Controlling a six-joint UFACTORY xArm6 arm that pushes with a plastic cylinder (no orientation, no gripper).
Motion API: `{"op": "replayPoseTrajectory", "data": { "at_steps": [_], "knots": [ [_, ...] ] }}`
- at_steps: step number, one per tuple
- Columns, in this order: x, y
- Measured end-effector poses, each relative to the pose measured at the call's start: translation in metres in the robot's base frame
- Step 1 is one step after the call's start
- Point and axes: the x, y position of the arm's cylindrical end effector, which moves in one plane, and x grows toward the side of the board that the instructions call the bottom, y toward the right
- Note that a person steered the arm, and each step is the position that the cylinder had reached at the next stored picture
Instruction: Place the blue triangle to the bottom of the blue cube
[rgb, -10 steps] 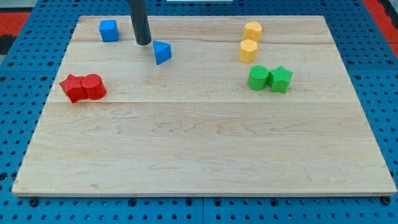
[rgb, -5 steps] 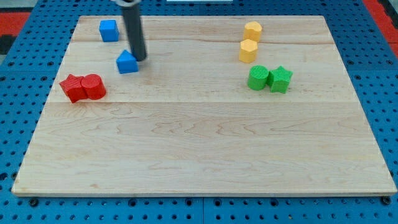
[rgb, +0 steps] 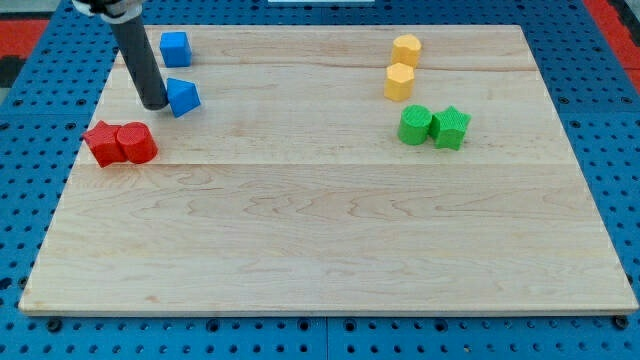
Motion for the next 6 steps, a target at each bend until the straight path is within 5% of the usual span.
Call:
{"op": "replayPoseTrajectory", "data": {
  "at_steps": [2,6],
  "knots": [
    [0.062,0.045],
    [-0.013,0.044]
  ]
}}
